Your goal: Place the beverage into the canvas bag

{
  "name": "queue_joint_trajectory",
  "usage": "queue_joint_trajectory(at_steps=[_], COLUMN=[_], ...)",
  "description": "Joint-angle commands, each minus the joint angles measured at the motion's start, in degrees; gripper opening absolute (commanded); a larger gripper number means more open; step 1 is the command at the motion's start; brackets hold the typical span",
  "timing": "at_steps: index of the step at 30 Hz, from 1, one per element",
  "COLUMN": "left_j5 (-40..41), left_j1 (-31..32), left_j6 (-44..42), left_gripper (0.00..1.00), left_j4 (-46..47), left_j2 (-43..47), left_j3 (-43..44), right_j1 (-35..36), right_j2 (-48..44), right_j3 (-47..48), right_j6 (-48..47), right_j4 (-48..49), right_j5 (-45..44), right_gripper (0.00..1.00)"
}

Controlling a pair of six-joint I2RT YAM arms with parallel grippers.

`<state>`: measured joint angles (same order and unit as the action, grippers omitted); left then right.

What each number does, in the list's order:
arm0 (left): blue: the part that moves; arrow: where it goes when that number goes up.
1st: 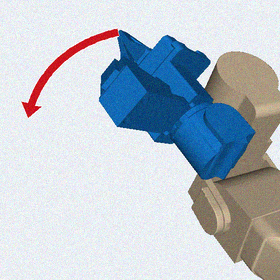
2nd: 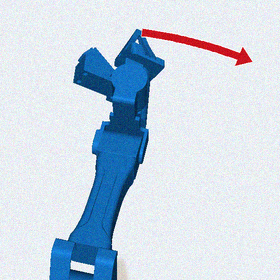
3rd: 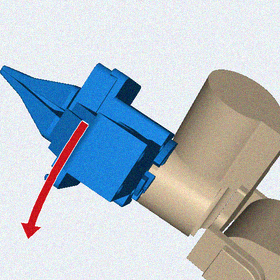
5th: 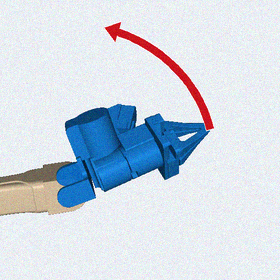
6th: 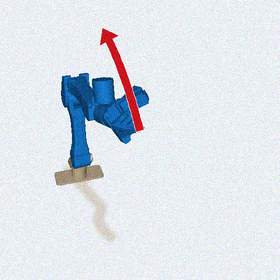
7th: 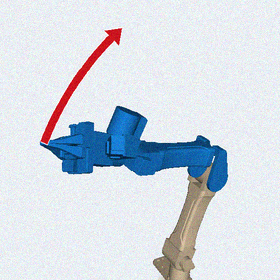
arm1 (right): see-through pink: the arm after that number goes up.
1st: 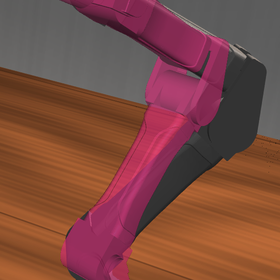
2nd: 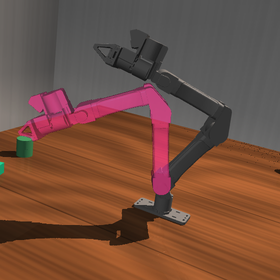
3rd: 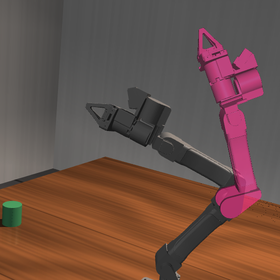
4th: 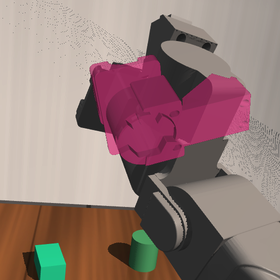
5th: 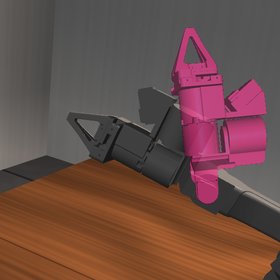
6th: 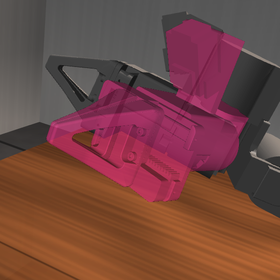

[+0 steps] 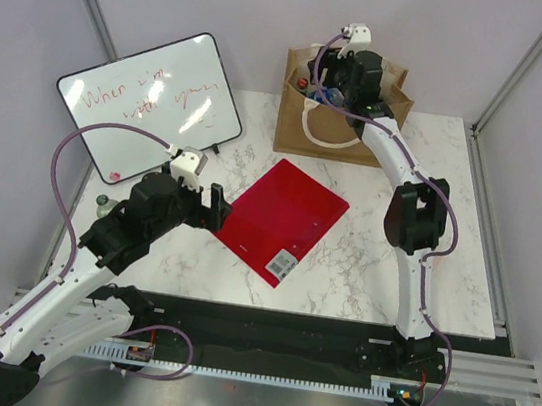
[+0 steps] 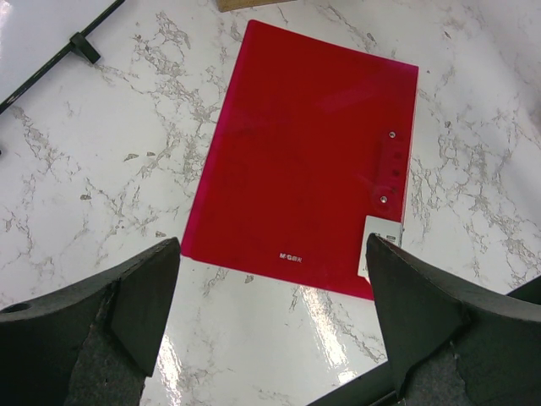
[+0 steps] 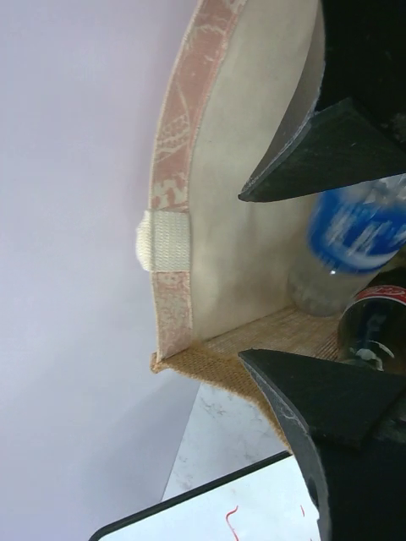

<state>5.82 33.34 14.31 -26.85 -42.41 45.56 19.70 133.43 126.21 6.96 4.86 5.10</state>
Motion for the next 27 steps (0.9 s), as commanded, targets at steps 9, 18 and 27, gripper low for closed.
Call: queue_joint_trajectory(at_steps=[9,18,27], left_j5=[0.50,5.94,27.46], left_j1=[-0.12,-0.12,-0.21], left_j6=[-1.91,2.38,14.60], left_gripper=[0.97,0.97,0.95], left_j4=[2.33,1.28,-16.38], left_j2=[0.75,0.67,-7.33], left_j3=[-0.30,0.93,14.19], right_j1=[0.07,0.25,3.32], right_j2=[-5.89,-16.59,-36.88], right_j3=[-0.35,-1.84,-22.19], right_j6=[-0.37,2.96,7.79], right_j4=[0.85,-8.89,-17.96], right_j5=[-0.18,-2.73,-4.66], right_gripper=[0.77,0.76,0.76])
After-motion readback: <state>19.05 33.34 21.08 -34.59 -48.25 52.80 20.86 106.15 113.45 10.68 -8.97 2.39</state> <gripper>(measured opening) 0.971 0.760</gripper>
